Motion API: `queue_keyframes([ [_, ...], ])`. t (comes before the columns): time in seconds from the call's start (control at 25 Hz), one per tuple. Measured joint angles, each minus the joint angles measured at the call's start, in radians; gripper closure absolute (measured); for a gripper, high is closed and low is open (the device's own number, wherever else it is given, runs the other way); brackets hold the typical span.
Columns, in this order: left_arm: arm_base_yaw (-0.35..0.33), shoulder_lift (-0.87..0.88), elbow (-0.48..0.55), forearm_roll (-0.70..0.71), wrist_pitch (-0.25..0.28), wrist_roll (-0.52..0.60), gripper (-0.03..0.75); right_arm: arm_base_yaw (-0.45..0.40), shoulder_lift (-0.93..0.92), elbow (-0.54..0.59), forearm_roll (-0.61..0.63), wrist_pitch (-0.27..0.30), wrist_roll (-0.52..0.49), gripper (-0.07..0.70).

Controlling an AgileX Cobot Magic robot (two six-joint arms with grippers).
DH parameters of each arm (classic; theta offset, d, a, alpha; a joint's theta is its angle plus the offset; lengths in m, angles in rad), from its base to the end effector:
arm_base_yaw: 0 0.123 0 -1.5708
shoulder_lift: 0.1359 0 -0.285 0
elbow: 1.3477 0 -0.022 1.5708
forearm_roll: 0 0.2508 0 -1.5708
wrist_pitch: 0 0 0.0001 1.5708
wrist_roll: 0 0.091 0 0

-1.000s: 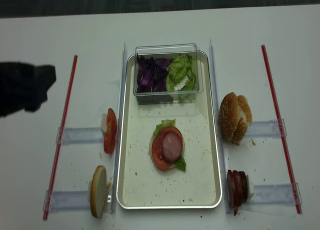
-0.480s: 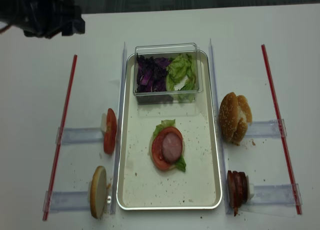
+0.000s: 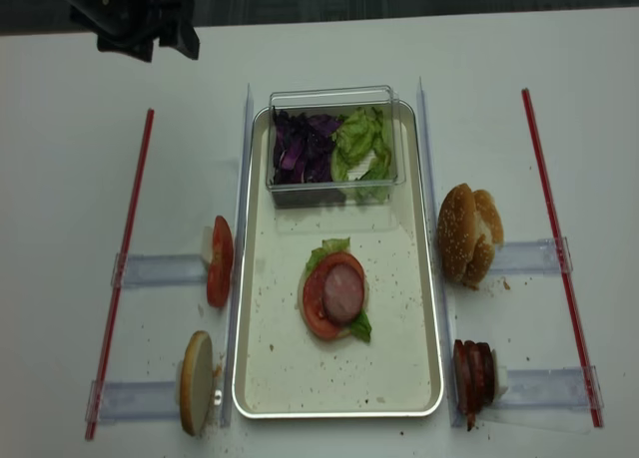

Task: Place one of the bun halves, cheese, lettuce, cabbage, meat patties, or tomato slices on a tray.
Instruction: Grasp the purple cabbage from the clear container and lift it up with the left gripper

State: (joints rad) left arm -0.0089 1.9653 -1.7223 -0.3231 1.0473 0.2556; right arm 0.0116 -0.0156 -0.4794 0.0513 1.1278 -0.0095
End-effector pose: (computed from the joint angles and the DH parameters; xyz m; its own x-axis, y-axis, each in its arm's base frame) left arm 0.4284 -0.0289 0.2707 -0.9106 0.0943 -0.4024 0.1958 0.9559 -0.2191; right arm -0.0079 0.0041 0.2663 -0.5191 0.0065 -0.8547 -0.0447 0.9984 0.0347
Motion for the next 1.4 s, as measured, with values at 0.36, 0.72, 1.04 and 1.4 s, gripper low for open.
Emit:
queue_keyframes([
  [0.36, 0.000, 0.119, -0.049, 0.062, 0.068, 0.000, 0.230, 0.000, 0.000, 0.000, 0.000, 0.000, 0.000, 0.061],
  [0.72, -0.056, 0.148, -0.056, 0.167, 0.096, 0.000, 0.230, 0.000, 0.000, 0.000, 0.000, 0.000, 0.000, 0.061],
  [1.04, -0.116, 0.148, -0.056, 0.203, 0.096, 0.000, 0.232, 0.000, 0.000, 0.000, 0.000, 0.000, 0.000, 0.061],
  [1.4, -0.205, 0.148, -0.056, 0.205, 0.096, -0.001, 0.233, 0.000, 0.000, 0.000, 0.000, 0.000, 0.000, 0.061],
])
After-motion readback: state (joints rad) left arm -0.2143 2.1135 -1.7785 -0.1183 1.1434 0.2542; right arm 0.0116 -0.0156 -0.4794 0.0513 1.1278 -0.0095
